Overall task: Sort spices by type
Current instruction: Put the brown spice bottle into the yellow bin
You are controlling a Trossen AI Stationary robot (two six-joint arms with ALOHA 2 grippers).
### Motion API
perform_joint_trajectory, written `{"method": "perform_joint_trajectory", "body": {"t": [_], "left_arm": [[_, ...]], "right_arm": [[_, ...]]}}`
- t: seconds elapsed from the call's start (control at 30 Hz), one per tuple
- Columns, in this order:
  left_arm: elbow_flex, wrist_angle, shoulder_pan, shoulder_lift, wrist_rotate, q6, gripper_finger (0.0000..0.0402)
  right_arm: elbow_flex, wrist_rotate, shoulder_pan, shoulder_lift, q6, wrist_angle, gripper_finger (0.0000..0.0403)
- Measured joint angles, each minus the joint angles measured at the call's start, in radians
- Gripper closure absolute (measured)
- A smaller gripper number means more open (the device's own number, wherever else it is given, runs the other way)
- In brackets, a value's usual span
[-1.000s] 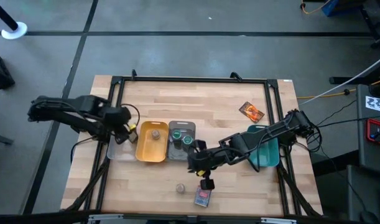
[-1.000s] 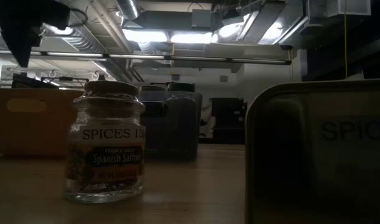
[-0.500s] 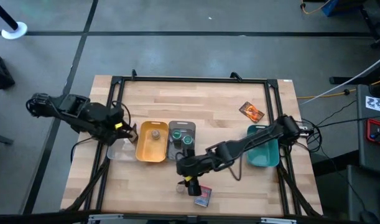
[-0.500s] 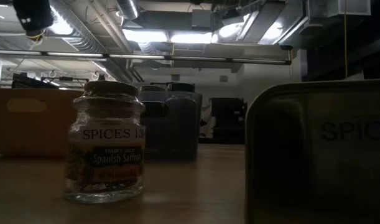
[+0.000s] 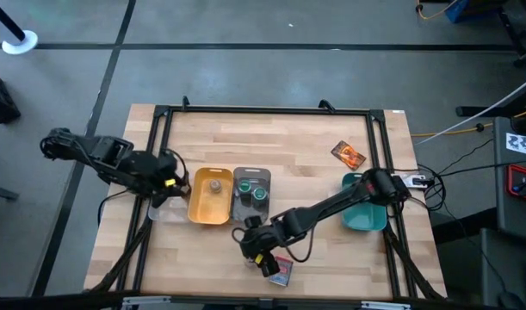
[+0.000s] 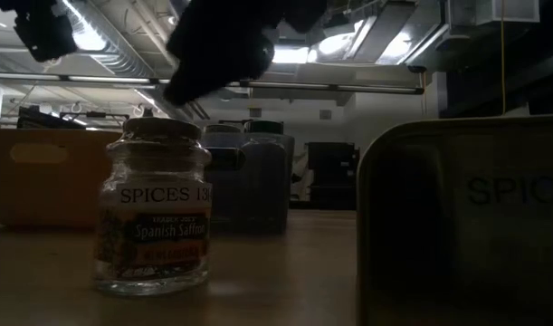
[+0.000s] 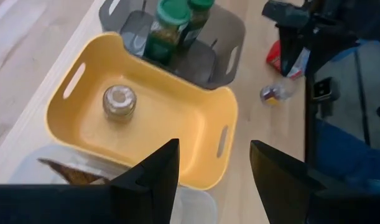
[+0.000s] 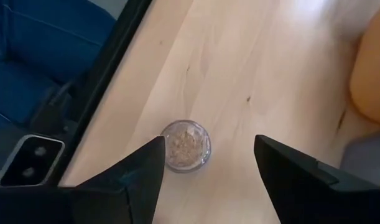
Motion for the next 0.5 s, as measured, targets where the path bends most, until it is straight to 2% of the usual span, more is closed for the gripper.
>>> {"method": "perform_joint_trajectory", "body": {"t": [0.1, 0.23, 0.5], "left_arm": [[-0.027, 0.000, 0.000, 0.000, 0.000, 0.000, 0.0221], [-0.052, 0.002, 0.000, 0.000, 0.000, -0.009, 0.0221], [-0.074, 0.000, 0.000, 0.000, 0.000, -0.012, 0.0221]], "right_arm": [[0.000, -0.011, 0.000, 0.023, -0.002, 0.004, 0.0155], [0.000, -0.076, 0.000, 0.039, -0.004, 0.022, 0.0155], [0.000, -0.080, 0.000, 0.039, -0.004, 0.054, 0.0155]]}}
